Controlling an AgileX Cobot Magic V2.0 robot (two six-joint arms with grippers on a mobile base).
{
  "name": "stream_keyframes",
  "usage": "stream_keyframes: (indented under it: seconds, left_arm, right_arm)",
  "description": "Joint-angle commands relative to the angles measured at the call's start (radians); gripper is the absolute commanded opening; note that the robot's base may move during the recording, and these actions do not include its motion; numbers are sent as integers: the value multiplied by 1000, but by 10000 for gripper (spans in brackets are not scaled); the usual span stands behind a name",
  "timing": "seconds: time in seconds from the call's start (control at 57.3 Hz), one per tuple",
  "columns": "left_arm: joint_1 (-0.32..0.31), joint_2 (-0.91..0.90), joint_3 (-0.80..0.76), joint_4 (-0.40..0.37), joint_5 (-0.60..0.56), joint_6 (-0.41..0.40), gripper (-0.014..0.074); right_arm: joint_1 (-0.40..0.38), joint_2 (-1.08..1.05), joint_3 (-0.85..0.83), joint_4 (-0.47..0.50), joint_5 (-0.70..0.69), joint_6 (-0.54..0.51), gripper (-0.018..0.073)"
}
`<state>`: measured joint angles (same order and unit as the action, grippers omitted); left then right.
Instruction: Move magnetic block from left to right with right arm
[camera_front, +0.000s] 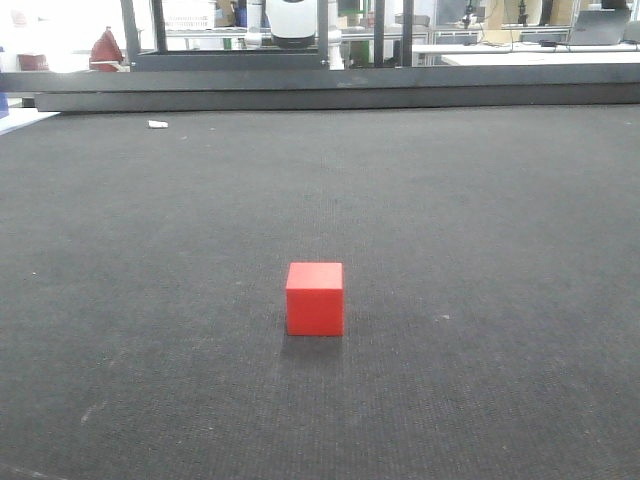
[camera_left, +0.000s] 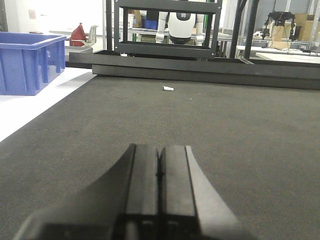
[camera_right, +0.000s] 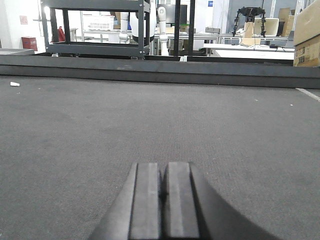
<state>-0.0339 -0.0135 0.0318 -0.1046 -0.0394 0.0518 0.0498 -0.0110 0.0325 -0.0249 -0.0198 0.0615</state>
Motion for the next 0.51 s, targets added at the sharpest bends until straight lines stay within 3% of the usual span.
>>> stream_keyframes:
  seconds: [0.0,0.488]
  left_arm:
    - [0,-12,8,-5,-86,0,-126]
    - [0,-12,8,-5,-86,0,-126]
  right_arm:
    - [2,-20,-2,2,-80,-13,31]
    - [2,-20,-2,2,-80,-13,31]
